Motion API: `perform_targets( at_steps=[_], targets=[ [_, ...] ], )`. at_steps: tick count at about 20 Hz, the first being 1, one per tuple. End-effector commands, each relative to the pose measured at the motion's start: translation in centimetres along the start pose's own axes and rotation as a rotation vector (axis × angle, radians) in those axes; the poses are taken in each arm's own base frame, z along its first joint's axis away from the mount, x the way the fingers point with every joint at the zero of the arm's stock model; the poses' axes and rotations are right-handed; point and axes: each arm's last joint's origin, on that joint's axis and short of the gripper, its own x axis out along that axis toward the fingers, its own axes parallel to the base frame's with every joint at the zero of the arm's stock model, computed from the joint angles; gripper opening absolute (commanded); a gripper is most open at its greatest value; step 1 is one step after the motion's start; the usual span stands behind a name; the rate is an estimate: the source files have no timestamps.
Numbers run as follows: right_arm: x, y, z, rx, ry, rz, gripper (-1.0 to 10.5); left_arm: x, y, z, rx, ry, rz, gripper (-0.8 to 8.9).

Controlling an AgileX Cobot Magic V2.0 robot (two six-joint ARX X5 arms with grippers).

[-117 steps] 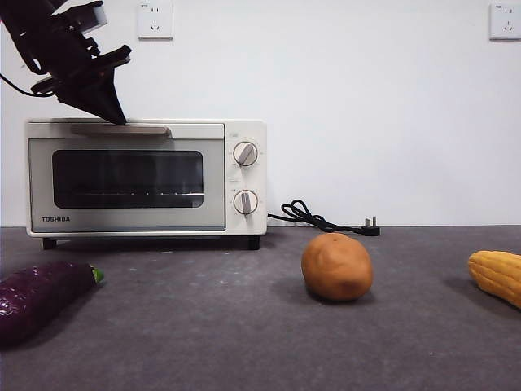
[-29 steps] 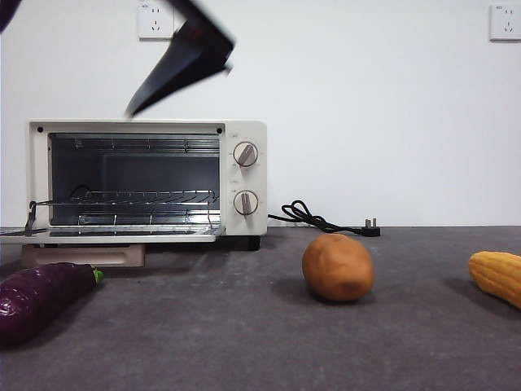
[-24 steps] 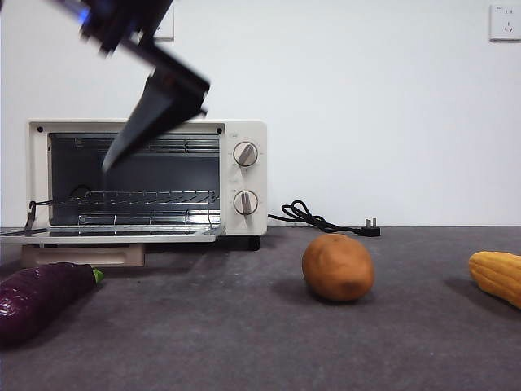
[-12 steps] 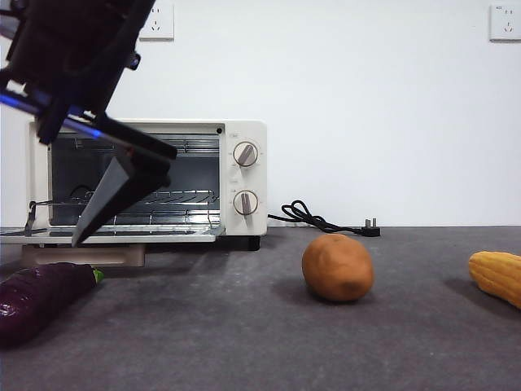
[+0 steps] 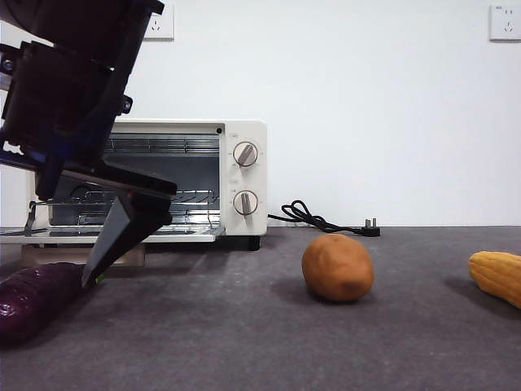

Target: Take the eggplant from the table,put the eggplant in the oven

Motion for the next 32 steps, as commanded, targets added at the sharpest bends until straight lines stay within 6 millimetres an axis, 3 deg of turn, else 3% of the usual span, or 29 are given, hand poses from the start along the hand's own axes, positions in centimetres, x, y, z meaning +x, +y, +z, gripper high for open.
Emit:
perform_targets(
  at_steps=[1,4,7,9,11,13,20,26,28,32],
  targets=[
    [1.6,0.0,-0.5,0.009,0.028,-0.016,5.9,0.1,0.0,-0.1,0.013,0.0,-0.005,-0.06],
    [2.1,0.0,-0.6,0.023,0.038,-0.022,5.8,0.1,0.0,-0.1,0.013,0.0,-0.005,-0.06],
    [2.3,0.0,-0.7,0.026,0.036,-0.025,3.8,0.1,0.0,-0.1,0.019,-0.001,-0.01,-0.06],
    [2.4,-0.1,-0.7,0.026,0.034,-0.032,3.1,0.1,0.0,-0.1,0.024,-0.003,-0.021,-0.06],
    [2.5,-0.1,-0.7,0.026,0.036,-0.033,1.4,0.1,0.0,-0.1,0.029,-0.005,-0.03,-0.06],
    [2.5,-0.1,-0.7,0.026,0.035,-0.032,0.7,0.1,-0.1,-0.1,0.032,-0.006,-0.037,-0.06],
    [2.3,0.0,-0.7,0.009,0.036,-0.021,-0.1,0.1,-0.1,-0.1,0.051,-0.009,-0.052,-0.06],
    [-3.0,0.6,0.7,-0.081,-0.028,0.116,-0.1,0.1,0.1,-0.1,0.061,0.001,0.004,-0.06],
    [-4.5,-0.3,1.6,-0.081,-0.058,0.162,-0.1,0.1,0.1,-0.2,0.061,0.004,0.004,-0.06],
    [-5.0,-4.6,4.2,0.003,-0.127,0.243,-0.1,0.1,0.1,-0.4,0.063,0.029,0.014,-0.06]
  ],
)
